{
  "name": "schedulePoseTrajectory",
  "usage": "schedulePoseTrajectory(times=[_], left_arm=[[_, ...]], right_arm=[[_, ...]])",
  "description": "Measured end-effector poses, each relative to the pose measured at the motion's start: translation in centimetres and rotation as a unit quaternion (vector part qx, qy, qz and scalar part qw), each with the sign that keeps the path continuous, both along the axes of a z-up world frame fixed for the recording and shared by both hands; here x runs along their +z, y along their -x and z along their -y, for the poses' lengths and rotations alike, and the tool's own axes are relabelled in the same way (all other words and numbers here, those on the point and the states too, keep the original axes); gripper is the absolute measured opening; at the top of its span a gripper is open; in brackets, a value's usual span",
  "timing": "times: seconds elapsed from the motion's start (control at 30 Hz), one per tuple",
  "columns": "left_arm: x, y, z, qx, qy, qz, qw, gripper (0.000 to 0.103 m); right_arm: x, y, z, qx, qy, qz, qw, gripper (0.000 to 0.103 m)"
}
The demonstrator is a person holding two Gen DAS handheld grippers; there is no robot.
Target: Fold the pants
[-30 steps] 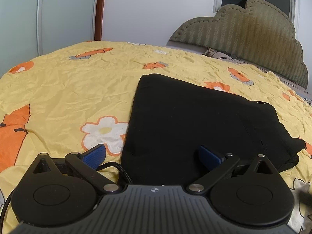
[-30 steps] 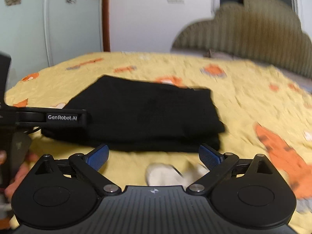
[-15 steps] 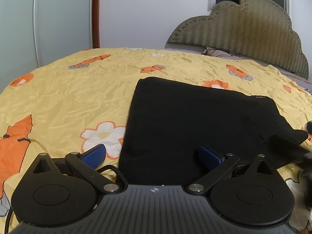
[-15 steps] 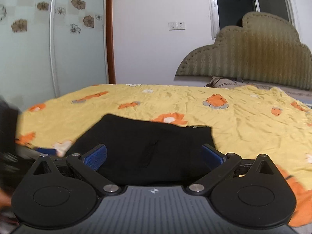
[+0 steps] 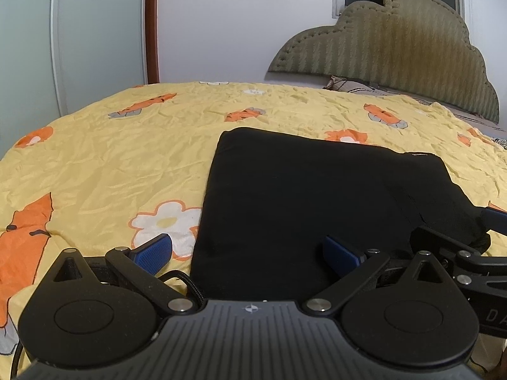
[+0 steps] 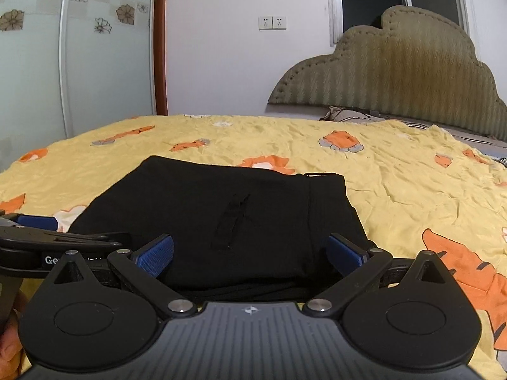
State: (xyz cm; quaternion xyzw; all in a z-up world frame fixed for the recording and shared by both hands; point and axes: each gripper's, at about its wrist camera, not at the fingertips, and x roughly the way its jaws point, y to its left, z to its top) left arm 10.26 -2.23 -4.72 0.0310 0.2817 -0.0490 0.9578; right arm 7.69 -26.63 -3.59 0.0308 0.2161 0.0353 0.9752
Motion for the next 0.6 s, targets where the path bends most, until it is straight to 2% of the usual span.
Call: schedulePoseTrajectory(times=[0.23,0.3,0.33,0.43,0.53,0.6], left_arm=[[0.2,0.6,-0.6,-0.011,0.018,0.015,0.9997,0.102],[0.3,0.8,-0.6,-0.024,0.02,0.017,0.9994,0.102],[0.4,0.9,-0.6,-0.021,0.016,0.017,0.9995,0.102],[0.4,0.8,-0.7,-0.018,0.013,-0.001,0.9998,0.103],[0.7,1.5,-1.4,-0.01,0.028,-0.006,0.9995,0.103],[0.9,2.2,-1.9,-0.006,0.035,-0.012,0.9993,0.103]], right_arm=[[-0.7,0.9,-0.6,-0.013,0.016,-0.012,1.0,0.103],[-0.5,1.8,-0.9,-0.034,0.03,0.021,0.999,0.103],[-0.5,1.8,-0.9,-0.037,0.031,0.022,0.999,0.103],[-0.6,0.7,-0.2,-0.023,0.005,-0.011,1.0,0.103],[-0.7,0.8,0.8,-0.038,-0.023,-0.016,0.999,0.103],[-0.7,1.2,0.8,-0.046,-0.019,-0.022,0.999,0.103]])
